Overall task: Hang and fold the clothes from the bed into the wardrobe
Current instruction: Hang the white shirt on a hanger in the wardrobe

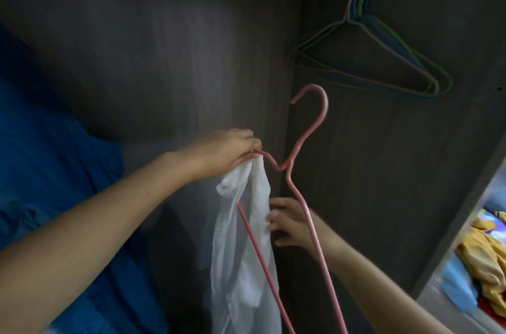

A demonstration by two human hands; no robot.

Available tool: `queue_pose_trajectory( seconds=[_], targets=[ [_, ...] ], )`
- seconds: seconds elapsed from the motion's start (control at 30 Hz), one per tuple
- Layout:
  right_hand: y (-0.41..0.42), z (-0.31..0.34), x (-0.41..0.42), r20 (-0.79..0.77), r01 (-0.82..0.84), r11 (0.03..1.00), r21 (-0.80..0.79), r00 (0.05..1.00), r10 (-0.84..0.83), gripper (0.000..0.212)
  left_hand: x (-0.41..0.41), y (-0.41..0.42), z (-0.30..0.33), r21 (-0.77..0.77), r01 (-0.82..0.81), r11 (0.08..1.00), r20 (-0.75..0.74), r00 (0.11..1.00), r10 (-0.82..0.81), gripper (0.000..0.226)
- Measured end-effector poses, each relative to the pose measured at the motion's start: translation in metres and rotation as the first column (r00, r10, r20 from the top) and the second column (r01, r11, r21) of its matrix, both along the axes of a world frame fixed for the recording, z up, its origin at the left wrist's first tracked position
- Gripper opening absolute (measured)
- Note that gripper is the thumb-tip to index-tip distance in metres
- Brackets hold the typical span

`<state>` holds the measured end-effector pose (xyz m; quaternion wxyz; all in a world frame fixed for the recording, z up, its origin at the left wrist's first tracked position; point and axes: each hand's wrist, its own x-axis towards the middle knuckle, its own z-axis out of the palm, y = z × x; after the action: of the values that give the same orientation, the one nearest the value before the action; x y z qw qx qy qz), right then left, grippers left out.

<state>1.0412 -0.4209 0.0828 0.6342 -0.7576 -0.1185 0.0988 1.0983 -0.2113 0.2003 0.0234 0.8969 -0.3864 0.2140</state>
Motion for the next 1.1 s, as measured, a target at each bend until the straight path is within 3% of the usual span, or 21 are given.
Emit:
queue_pose_trajectory(
  seconds=[0.07,0.2,0.3,0.5,0.67,0.77,0.93,1.0,1.1],
  targets=[
    [0.027,-0.016,0.000,0.063,0.007,0.983,-0.183,0.998,0.005,0.020,-0.002,-0.007,-0.004,0.017,0.005,1.000,-0.001,1.000,-0.005,0.022],
    [0.048,-0.034,0.013,0.225,0.296,0.929,-0.221,0.943,-0.247,0.006,-0.011,-0.015,-0.007,-0.035,0.027,0.999,-0.036,0.999,-0.029,0.025],
    [0.030,-0.050,0.023,0.257,0.373,0.850,-0.371,0.921,-0.292,0.018,-0.013,-0.006,-0.006,-0.113,0.060,0.992,-0.071,0.995,-0.068,0.025],
    [-0.061,-0.061,0.034,0.314,0.609,0.702,-0.369,0.793,-0.523,0.023,0.002,0.050,-0.024,-0.121,-0.116,0.986,-0.095,0.990,0.105,0.020],
    [-0.101,-0.026,0.046,0.435,0.578,0.746,-0.332,0.795,-0.422,0.021,0.010,0.069,-0.048,-0.149,-0.200,0.968,-0.191,0.967,0.170,0.025],
    [-0.113,-0.009,0.051,0.483,0.558,0.798,-0.226,0.776,-0.406,0.025,0.014,0.074,-0.052,-0.073,-0.270,0.960,-0.048,0.963,0.267,0.023],
    [-0.127,-0.001,0.048,0.607,0.540,0.730,-0.419,0.765,-0.217,0.030,0.012,0.062,-0.049,0.073,-0.373,0.925,0.147,0.921,0.360,0.020],
    [-0.126,0.000,0.045,0.614,0.544,0.735,-0.406,0.758,-0.222,0.028,0.007,0.052,-0.049,0.069,-0.365,0.929,0.232,0.911,0.340,0.012],
    [-0.101,0.008,0.033,0.603,0.551,0.786,-0.281,0.739,-0.302,0.025,0.002,0.041,-0.053,0.047,-0.480,0.876,0.196,0.864,0.463,0.020]
  ],
)
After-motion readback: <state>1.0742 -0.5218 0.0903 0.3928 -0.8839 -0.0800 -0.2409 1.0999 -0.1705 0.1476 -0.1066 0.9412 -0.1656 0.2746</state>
